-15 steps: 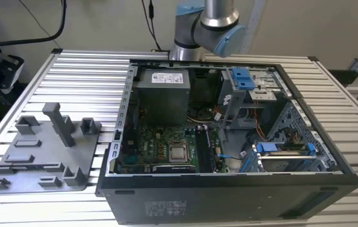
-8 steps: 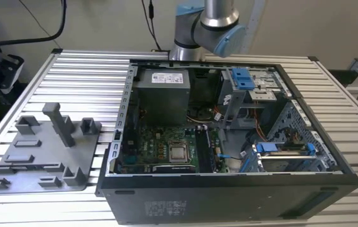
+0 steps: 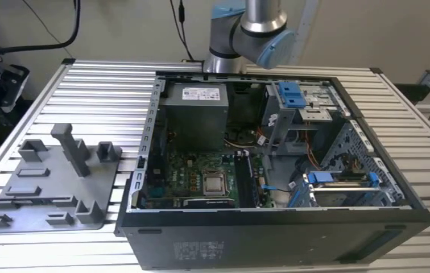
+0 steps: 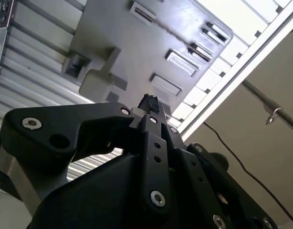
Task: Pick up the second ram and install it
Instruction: 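Pick up the second ram and move it above second insertion slot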
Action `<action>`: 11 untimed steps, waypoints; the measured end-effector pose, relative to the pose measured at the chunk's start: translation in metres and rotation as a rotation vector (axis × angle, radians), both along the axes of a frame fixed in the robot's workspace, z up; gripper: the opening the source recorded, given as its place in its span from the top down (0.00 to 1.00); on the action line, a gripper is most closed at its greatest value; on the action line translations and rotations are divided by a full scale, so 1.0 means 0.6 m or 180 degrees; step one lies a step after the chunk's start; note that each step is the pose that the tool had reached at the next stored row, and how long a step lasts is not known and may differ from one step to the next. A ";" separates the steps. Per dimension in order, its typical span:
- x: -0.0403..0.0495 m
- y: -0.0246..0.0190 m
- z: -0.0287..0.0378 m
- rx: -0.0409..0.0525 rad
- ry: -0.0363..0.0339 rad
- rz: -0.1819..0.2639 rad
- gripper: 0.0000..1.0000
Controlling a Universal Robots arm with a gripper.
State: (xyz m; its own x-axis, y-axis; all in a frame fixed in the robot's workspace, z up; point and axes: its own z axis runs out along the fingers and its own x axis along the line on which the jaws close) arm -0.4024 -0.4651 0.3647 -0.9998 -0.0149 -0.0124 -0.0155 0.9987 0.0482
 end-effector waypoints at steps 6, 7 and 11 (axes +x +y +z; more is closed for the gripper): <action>0.000 0.0000 0.000 0.0000 -0.0001 0.0124 0.89; 0.000 0.0000 0.000 0.0000 -0.0001 0.0153 0.89; 0.000 0.0000 0.000 0.0000 -0.0004 0.0306 0.89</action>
State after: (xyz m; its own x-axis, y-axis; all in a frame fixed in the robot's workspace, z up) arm -0.4026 -0.4651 0.3648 -0.9937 -0.1109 -0.0136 -0.1114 0.9926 0.0480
